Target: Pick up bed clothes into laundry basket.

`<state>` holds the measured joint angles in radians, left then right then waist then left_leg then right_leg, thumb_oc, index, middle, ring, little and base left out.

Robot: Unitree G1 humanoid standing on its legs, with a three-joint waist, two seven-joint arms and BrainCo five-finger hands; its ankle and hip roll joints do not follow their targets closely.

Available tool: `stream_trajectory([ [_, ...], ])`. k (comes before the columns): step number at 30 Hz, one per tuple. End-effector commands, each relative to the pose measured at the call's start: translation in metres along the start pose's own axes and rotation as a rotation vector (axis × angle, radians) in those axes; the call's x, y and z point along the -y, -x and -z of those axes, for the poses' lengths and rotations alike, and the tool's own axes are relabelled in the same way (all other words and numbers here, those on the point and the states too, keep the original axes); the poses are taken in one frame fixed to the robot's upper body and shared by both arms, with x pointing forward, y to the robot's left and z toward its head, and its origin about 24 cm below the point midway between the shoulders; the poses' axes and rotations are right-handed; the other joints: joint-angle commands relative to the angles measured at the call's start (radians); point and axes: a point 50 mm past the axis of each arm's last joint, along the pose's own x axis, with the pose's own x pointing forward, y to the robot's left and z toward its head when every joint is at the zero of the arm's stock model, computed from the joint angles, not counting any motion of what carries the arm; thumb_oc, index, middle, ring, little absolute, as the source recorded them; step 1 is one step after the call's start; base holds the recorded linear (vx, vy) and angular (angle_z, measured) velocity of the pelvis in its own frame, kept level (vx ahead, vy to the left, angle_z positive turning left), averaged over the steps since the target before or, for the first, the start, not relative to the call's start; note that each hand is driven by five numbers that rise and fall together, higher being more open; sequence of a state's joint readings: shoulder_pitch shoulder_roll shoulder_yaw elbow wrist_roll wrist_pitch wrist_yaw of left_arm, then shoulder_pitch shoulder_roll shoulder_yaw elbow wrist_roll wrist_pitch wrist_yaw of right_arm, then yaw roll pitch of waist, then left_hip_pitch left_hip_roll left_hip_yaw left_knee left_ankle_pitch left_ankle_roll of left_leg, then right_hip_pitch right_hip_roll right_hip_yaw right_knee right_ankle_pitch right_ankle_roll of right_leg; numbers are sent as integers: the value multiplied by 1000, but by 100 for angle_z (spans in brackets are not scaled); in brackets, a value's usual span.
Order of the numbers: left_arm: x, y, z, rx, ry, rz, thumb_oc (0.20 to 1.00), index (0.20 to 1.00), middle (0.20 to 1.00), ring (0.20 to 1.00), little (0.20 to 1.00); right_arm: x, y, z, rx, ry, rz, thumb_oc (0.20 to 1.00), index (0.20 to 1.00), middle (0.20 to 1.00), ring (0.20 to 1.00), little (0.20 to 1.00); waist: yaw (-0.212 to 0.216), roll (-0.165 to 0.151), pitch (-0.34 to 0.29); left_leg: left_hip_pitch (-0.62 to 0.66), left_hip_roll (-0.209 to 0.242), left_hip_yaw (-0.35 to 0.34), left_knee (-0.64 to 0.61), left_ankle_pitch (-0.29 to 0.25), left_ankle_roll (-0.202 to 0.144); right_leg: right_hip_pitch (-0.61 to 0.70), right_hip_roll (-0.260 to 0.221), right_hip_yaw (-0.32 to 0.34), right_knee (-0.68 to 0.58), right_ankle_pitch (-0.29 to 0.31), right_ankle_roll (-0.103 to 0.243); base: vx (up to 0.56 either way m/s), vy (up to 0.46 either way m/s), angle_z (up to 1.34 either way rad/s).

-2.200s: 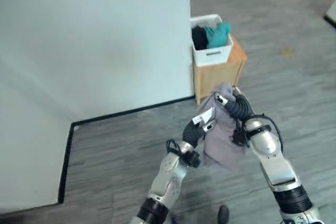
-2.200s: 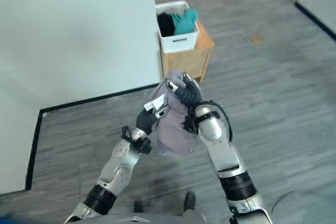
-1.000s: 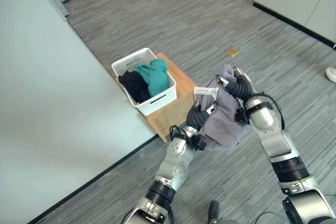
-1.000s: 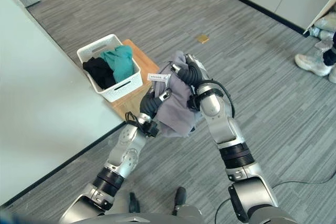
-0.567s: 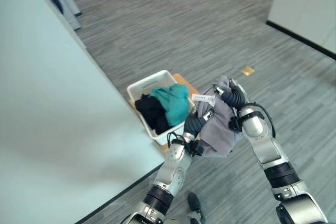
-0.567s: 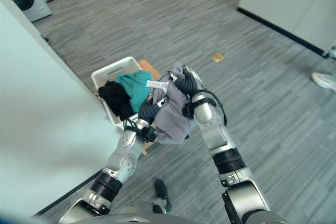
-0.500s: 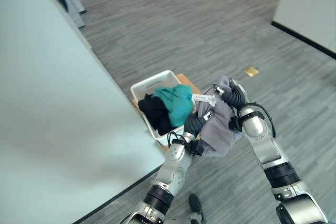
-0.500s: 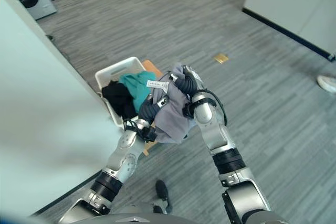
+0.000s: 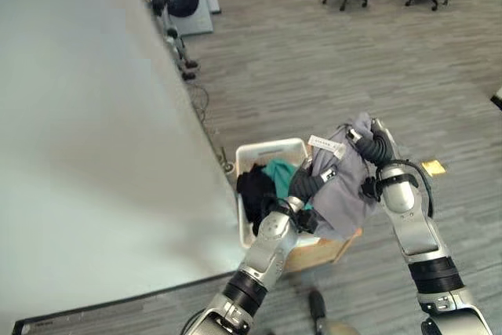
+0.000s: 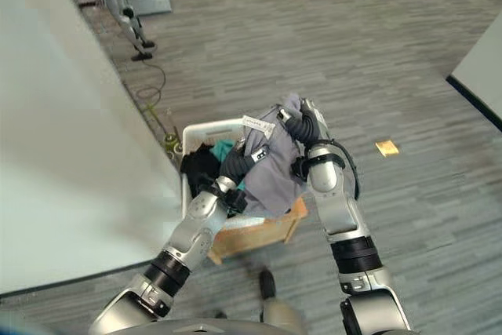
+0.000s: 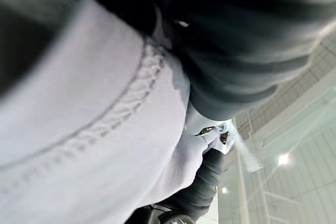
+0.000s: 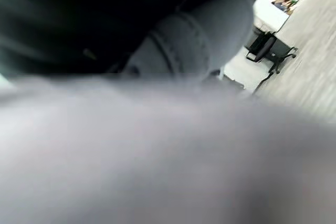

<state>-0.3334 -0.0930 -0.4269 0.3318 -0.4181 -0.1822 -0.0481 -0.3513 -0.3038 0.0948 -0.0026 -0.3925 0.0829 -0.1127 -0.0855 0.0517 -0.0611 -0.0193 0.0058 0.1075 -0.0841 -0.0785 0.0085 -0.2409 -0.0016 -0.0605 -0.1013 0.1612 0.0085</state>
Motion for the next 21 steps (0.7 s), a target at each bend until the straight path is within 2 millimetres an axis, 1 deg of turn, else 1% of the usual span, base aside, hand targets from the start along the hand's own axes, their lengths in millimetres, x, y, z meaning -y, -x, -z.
stream_trajectory([
  [1,57,-18,-8,104,175,87,200,200,200,200,200,55,-23,2,1,86,235,200,200,200,200,200,21,-31,-62,50,3,65,-3,29,-26,124,-61,-75,14,-66,40,198,-69,11],
  [2,57,-18,-8,105,175,87,200,200,200,200,200,55,-24,2,1,86,235,200,200,200,200,200,22,-33,-59,50,2,66,-3,34,-26,124,-62,-73,14,-61,39,235,-62,10],
  [3,56,-17,-8,106,168,74,200,200,200,200,200,55,-25,3,-7,86,225,200,200,200,200,200,24,-42,-54,52,-7,73,70,11,-34,135,-77,-86,14,-52,41,69,-35,6],
  [4,53,-17,-8,109,152,50,200,200,200,200,200,58,-27,3,-11,96,222,200,200,200,200,200,29,-54,-39,11,-21,74,179,-22,-36,149,-100,-101,14,-51,45,77,-47,6],
  [5,49,-19,-12,129,127,31,200,200,200,200,200,60,-29,3,-10,109,219,200,200,200,200,200,36,-71,-19,-63,-33,78,305,-37,-51,159,-119,-111,14,-54,45,9,-35,23],
  [6,44,-21,-16,140,90,9,200,200,200,200,200,64,-33,5,-15,130,221,200,200,200,200,200,38,-82,-10,-145,-3,97,338,-22,-58,166,-123,-136,14,-77,48,-15,-29,35],
  [7,44,-21,-16,142,89,9,200,200,200,200,200,64,-33,4,-14,130,222,200,200,200,200,200,36,-81,-12,-149,-3,95,338,-21,-59,163,-123,-138,14,-78,47,26,11,54],
  [8,42,-22,-17,143,85,0,200,200,200,200,200,66,-33,5,-15,136,217,200,200,200,200,200,35,-79,-16,-153,31,116,289,2,-60,166,-125,-143,14,-86,48,202,91,44],
  [9,36,-21,-14,137,73,-31,200,200,200,200,200,62,-35,6,-5,168,184,200,200,200,200,200,46,-65,-21,-148,103,127,150,90,-66,189,-123,-159,14,-106,57,188,85,31],
  [10,36,-22,-14,140,74,-32,200,200,200,200,200,61,-36,6,-1,170,183,200,200,200,200,200,46,-62,-20,-133,100,129,113,117,-68,187,-122,-158,14,-101,54,293,49,9],
  [11,38,-17,-6,108,64,-18,200,200,200,200,200,64,-31,18,-56,175,202,200,200,200,200,200,47,-60,-25,-105,138,155,2,169,-80,212,-121,-188,14,-128,58,121,-23,-22],
  [12,39,-17,-6,106,64,-17,200,200,200,200,200,64,-30,19,-57,175,202,200,200,200,200,200,47,-60,-24,-103,138,155,1,169,-80,214,-121,-189,14,-128,58,175,5,-17],
  [13,36,-15,-3,99,57,-20,200,200,200,200,200,62,-26,23,-70,171,195,200,200,200,200,200,42,-49,-25,-86,150,163,-3,182,-90,215,-111,-202,14,-133,55,118,46,-7],
  [14,31,-13,0,85,33,-51,200,200,200,200,200,49,-17,30,-99,140,164,200,200,200,200,200,42,-42,-38,-75,154,167,-3,187,-108,210,-109,-209,14,-135,57,122,45,9],
  [15,31,-13,0,84,32,-53,200,200,200,200,200,48,-16,30,-100,139,163,200,200,200,200,200,41,-43,-41,-77,154,166,-3,187,-109,209,-109,-209,14,-135,56,134,51,3],
  [16,27,-11,4,66,18,-80,200,200,200,200,200,38,-14,35,-118,129,136,200,200,200,200,200,43,-41,-49,-75,154,171,-3,185,-111,206,-110,-211,14,-136,56,130,56,-14],
  [17,20,-8,8,55,0,-114,200,200,200,200,200,29,-15,39,-128,128,115,200,200,200,200,200,49,-41,-57,-79,156,175,-3,184,-114,197,-113,-209,14,-136,59,148,72,-18],
  [20,14,-7,6,59,-24,-131,200,200,200,200,200,24,-19,36,-124,125,114,200,200,200,200,200,56,-46,-61,-93,158,183,-3,184,-114,177,-121,-208,14,-129,64,58,47,-4],
  [21,10,-7,7,56,-61,-143,200,200,200,200,200,18,-21,37,-126,130,95,200,200,200,200,200,64,-51,-56,-100,156,182,-3,185,-109,166,-123,-207,14,-125,69,42,59,4],
])
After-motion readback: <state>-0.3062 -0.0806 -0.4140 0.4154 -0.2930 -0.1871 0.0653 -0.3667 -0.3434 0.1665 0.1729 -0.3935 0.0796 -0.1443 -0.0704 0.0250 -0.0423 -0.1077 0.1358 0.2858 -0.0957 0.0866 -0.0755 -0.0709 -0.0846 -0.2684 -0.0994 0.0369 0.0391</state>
